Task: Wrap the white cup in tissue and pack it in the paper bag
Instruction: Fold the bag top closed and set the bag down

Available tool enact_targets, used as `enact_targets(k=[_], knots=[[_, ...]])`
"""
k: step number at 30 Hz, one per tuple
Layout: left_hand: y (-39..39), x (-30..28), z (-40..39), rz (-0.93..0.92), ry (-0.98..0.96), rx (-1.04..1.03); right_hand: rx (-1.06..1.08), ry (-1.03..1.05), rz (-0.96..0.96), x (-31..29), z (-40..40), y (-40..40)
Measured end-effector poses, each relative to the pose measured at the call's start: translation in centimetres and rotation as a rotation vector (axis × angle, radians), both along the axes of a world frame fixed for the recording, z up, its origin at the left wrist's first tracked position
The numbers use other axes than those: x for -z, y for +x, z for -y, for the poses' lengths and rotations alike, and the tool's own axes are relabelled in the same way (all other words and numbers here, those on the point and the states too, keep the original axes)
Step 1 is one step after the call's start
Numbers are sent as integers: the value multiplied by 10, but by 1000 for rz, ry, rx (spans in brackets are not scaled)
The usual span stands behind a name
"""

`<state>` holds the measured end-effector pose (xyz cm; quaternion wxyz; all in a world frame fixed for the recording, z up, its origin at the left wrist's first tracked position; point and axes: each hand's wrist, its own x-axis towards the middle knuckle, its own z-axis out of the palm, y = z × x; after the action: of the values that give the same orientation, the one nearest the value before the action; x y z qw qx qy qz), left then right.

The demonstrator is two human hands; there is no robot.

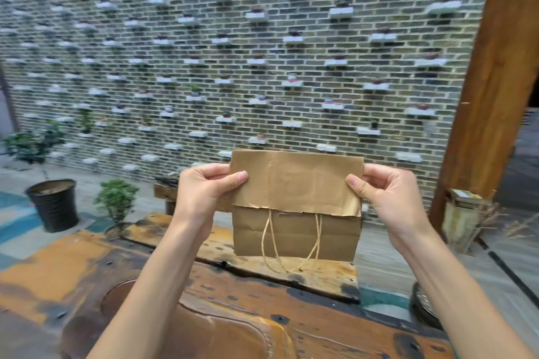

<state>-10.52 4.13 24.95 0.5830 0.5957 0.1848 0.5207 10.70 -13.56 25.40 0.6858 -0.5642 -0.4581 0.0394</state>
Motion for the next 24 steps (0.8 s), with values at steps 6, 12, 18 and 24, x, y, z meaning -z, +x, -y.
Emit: enact_targets(k=[6,12,18,24], knots=[[-92,19,-5,38,18,-259,-214,-37,-67,11,-50,-59],[-188,29,-6,100,25,-482,-455,-77,-80,15,-105,-140],[-294,32,-27,48,16,-665,-614,-85,-97,20,-166,-234],[-389,32,-57,16,21,-782,-743,-80,-94,23,-233,-327]])
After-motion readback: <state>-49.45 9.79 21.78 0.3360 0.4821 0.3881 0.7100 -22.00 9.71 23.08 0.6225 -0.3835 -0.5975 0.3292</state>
